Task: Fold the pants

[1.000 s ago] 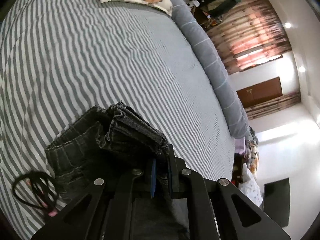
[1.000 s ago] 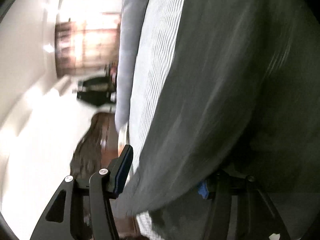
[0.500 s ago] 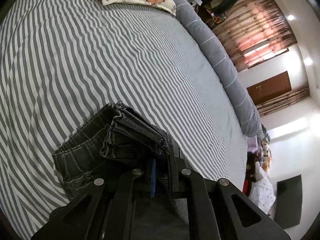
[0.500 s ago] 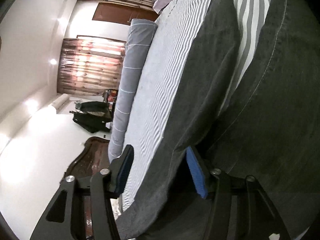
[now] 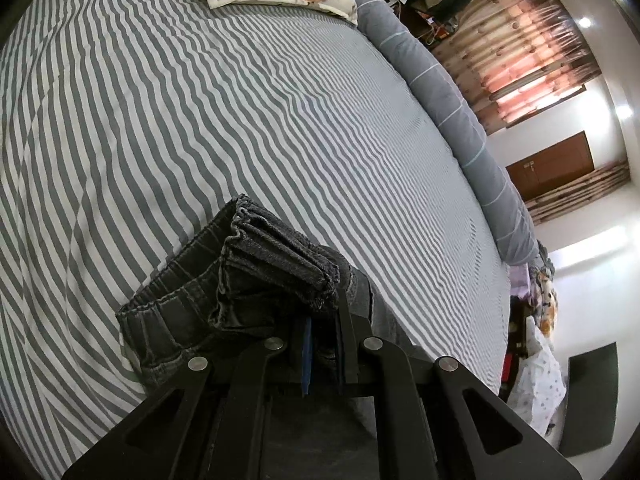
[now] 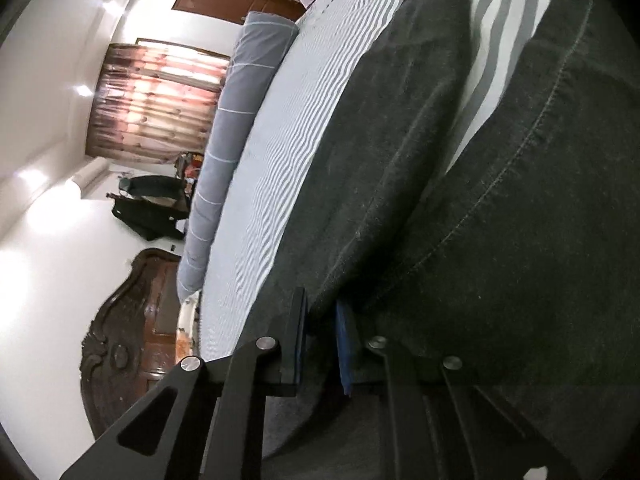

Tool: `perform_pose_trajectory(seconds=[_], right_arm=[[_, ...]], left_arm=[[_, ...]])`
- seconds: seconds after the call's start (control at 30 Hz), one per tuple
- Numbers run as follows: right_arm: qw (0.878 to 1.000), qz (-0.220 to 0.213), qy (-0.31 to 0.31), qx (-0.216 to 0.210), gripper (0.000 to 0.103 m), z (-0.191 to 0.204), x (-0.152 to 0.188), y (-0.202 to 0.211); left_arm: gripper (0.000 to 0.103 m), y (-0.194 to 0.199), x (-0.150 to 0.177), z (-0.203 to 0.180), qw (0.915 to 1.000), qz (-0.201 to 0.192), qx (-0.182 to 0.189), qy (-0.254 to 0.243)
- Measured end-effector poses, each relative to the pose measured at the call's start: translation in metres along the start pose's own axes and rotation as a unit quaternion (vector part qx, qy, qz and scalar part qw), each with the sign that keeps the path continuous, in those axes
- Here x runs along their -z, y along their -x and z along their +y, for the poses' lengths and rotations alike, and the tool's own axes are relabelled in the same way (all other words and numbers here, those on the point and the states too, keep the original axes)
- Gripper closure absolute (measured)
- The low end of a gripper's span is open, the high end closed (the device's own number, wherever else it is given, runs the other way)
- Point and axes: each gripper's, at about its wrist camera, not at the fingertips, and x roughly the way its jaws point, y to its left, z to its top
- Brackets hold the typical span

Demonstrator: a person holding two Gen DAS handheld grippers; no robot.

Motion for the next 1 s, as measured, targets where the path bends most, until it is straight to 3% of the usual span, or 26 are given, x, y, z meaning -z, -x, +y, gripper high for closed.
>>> perform_pose_trajectory(seconds=[0.3, 0.47, 0.63, 0.73, 0.87, 1.0], right_arm=[[0.999, 0.027, -0.036, 0.005, 0.078, -0.017, 0.027, 0.015], [0.994, 0.084, -0.062, -0.021, 0.078, -0.023, 0.069, 0.011], [0.991, 0.109, -0.059, -0.043, 0.078, -0.017, 0.082, -0.007], [0.99, 0.107, -0.072, -0.058, 0.078, -0.017, 0.08, -0.018], [0.992, 0.08, -0.074, -0.065, 0.088, -0.022, 0.064, -0.021], [0.993, 0.051, -0.081, -0.071, 0.09, -0.023, 0.046, -0.014]], left_arm=[[0.094, -0.003, 0.0, 0.001, 1.0, 0.002, -0.005, -0.001], [0.094, -0.003, -0.001, 0.0, 1.0, 0.003, -0.006, -0.004], [0.094, 0.002, -0.003, -0.007, 0.9999, 0.001, -0.001, -0.015], [0.094, 0.005, -0.004, -0.011, 0.9998, 0.001, 0.003, -0.017], [0.094, 0.007, -0.007, -0.012, 0.9998, 0.002, 0.001, -0.02], [0.094, 0.006, -0.009, -0.008, 0.9999, 0.004, -0.002, -0.016]])
